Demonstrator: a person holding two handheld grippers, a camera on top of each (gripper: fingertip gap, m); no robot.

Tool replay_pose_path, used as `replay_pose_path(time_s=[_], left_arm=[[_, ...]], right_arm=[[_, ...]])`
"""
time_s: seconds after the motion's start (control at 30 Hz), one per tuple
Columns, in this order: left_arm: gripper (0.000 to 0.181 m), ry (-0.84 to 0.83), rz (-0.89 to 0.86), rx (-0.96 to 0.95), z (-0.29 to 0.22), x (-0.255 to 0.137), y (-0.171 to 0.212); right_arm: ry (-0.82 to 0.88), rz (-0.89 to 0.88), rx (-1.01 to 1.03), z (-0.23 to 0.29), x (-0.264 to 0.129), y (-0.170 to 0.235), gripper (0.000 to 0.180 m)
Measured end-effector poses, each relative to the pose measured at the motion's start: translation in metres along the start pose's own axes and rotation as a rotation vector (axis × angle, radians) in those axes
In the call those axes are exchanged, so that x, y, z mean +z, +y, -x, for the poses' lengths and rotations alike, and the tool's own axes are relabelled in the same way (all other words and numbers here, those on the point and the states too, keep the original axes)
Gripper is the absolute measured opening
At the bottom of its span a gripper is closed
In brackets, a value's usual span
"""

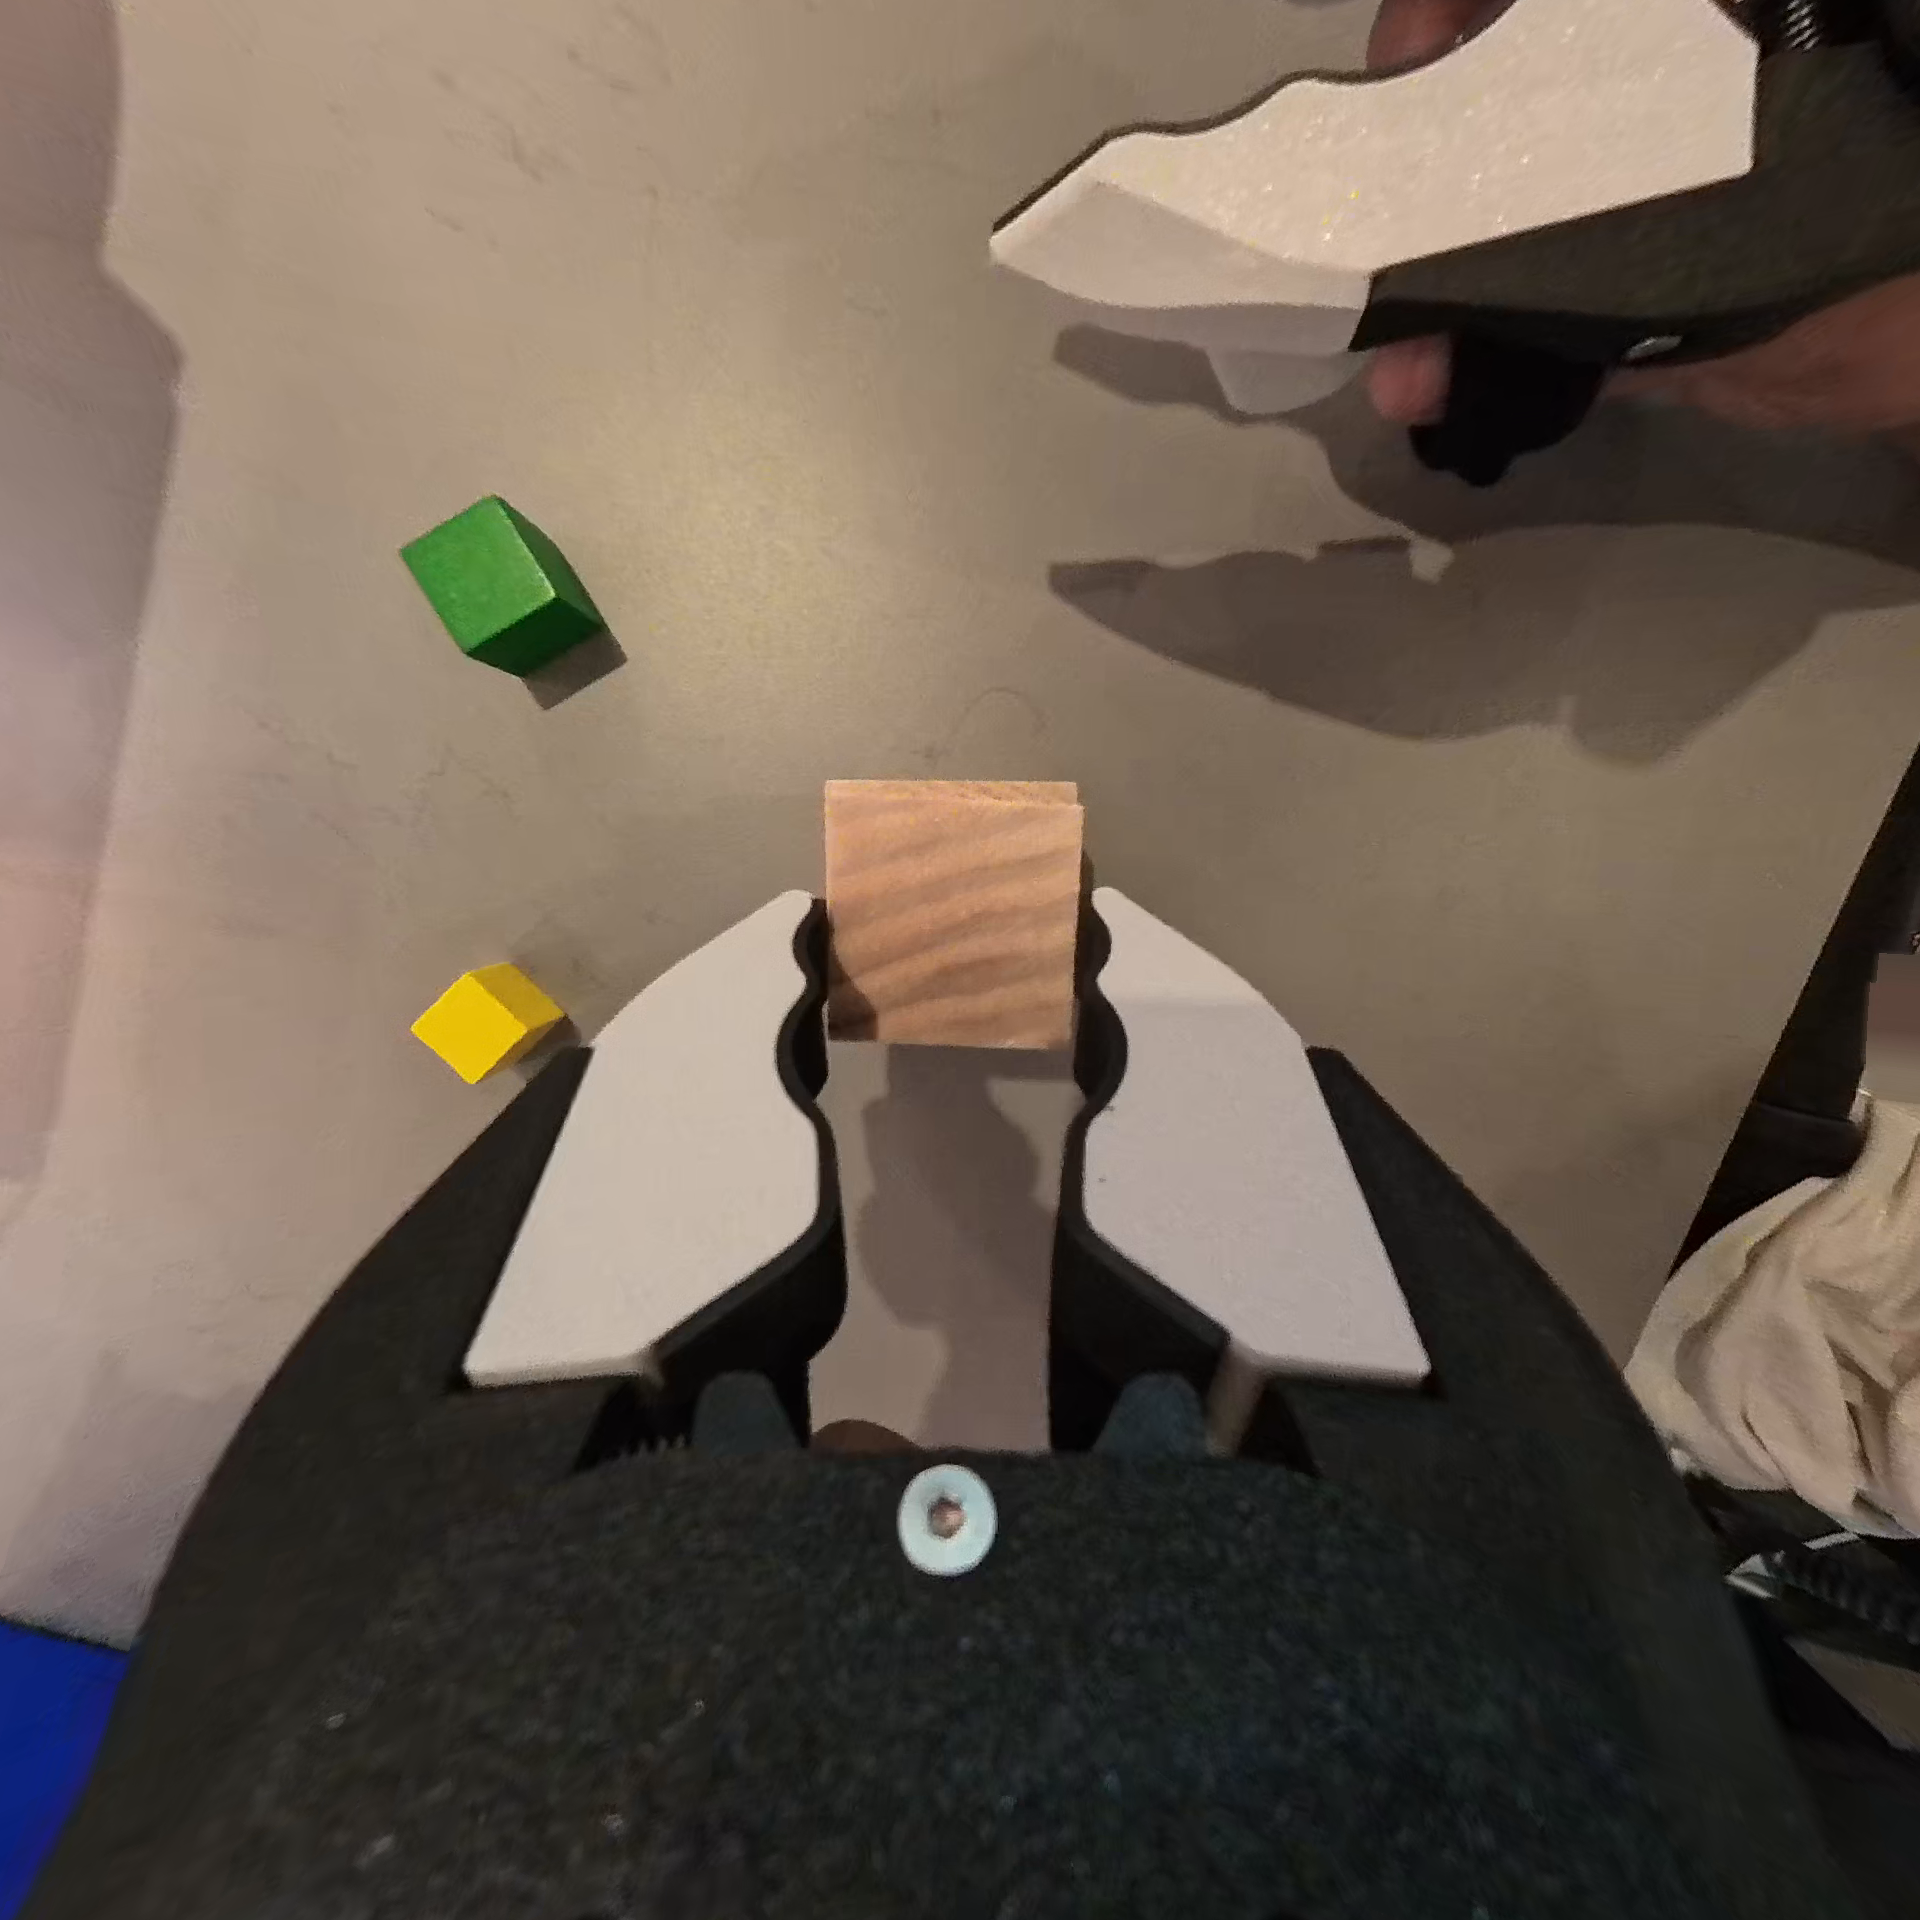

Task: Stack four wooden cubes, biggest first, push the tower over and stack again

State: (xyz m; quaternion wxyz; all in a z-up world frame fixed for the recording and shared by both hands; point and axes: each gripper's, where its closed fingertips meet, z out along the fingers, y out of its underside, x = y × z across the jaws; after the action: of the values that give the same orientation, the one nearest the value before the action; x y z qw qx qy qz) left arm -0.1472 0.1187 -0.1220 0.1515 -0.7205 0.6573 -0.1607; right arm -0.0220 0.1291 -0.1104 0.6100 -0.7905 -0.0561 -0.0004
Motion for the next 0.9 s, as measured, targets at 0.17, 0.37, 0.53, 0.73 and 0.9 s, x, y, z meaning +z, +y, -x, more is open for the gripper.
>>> replay_pose_path(time_s=[0.17, 0.37, 0.53, 0.73, 0.9], left_arm=[[0.065, -0.02, -0.003, -0.037, 0.004, 0.003, 0.004], [0.07, -0.043, -0.394, -0.118, 0.003, -0.057, -0.021], [0.072, -0.362, -0.86, -0.291, 0.036, -0.098, 0.017], [0.068, -0.615, -0.924, -0.355, 0.061, -0.084, 0.065], [0.06, -0.542, -0.896, -0.437, 0.056, -0.06, 0.071]], right_arm=[[0.0, -0.003, 0.005, 0.0, 0.0, 0.0, 0.047], [-0.012, -0.003, 0.005, 0.001, -0.001, 0.0, 0.048], [-0.1, 0.011, -0.014, 0.007, 0.0, -0.004, 0.05], [-0.404, 0.299, -0.133, 0.034, 0.028, -0.021, 0.056], [-0.473, 0.608, -0.362, 0.055, 0.072, -0.021, 0.053]])
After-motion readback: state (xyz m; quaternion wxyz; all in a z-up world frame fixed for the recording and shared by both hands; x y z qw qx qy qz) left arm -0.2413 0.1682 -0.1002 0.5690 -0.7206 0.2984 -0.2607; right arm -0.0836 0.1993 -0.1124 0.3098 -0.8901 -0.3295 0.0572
